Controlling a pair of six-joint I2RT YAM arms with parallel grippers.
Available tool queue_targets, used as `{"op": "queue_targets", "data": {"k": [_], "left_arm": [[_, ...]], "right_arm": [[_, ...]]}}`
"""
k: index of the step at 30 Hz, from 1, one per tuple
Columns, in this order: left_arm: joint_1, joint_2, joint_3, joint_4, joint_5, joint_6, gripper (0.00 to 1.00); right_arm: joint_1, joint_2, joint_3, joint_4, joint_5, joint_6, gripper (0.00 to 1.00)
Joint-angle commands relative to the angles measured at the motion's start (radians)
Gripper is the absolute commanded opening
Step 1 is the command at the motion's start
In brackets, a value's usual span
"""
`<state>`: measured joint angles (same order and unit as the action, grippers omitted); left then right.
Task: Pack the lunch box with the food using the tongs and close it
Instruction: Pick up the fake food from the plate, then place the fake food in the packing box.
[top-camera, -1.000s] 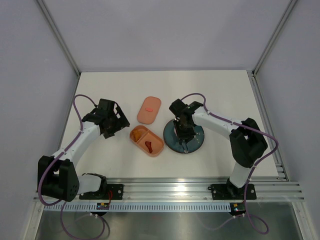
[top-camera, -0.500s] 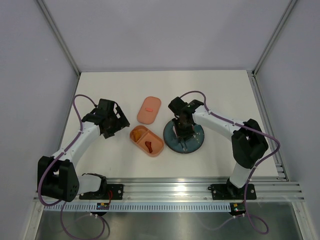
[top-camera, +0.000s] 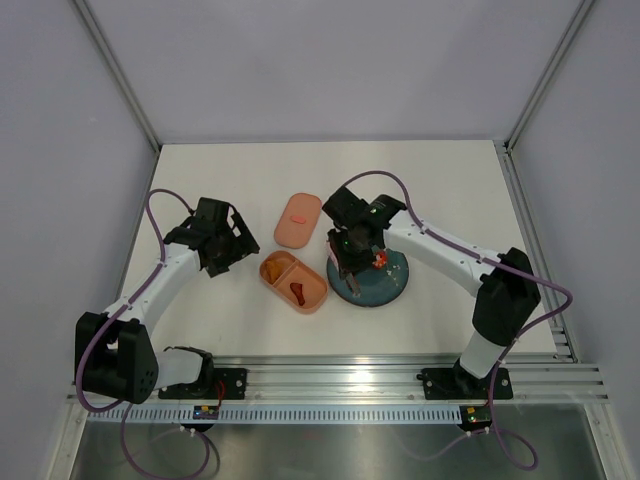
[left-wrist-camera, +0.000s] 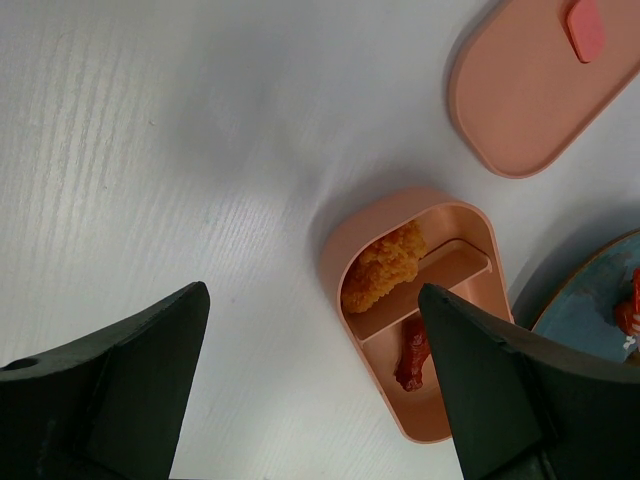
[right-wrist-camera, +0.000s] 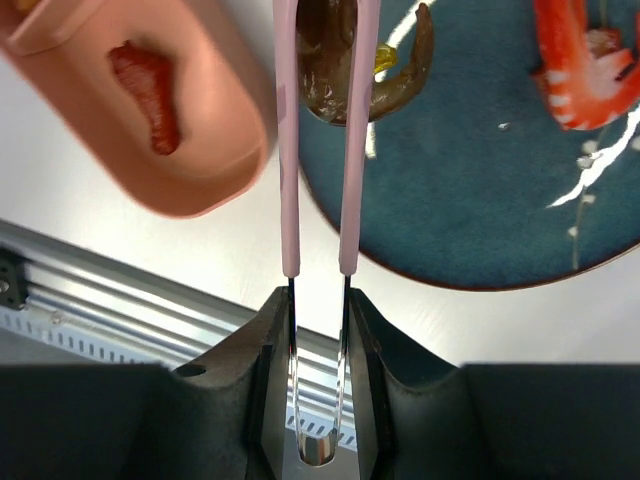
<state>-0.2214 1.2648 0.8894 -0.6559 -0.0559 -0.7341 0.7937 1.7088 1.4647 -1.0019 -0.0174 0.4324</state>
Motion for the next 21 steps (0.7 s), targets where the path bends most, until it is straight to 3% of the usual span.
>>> {"op": "queue_targets", "data": {"k": [1,10,21], "left_arm": [[-0.002,-0.027,-0.006,0.030,-0.013,-0.004,0.90],[-0.001,-0.030,-0.010,0.029,-0.016,-0.002,0.90],[-0.002,-0.031,-0.009,0.027,-0.013,-0.004,0.90]], "right_arm": [[0.074,-0.017,0.092,-0.024,-0.007,0.026,0.00],[0.186,0.061,0.137,0.006,-0.067,0.046,0.00],[0.216,0.106,0.056,0.059,-0.110,0.058,0.03]]}}
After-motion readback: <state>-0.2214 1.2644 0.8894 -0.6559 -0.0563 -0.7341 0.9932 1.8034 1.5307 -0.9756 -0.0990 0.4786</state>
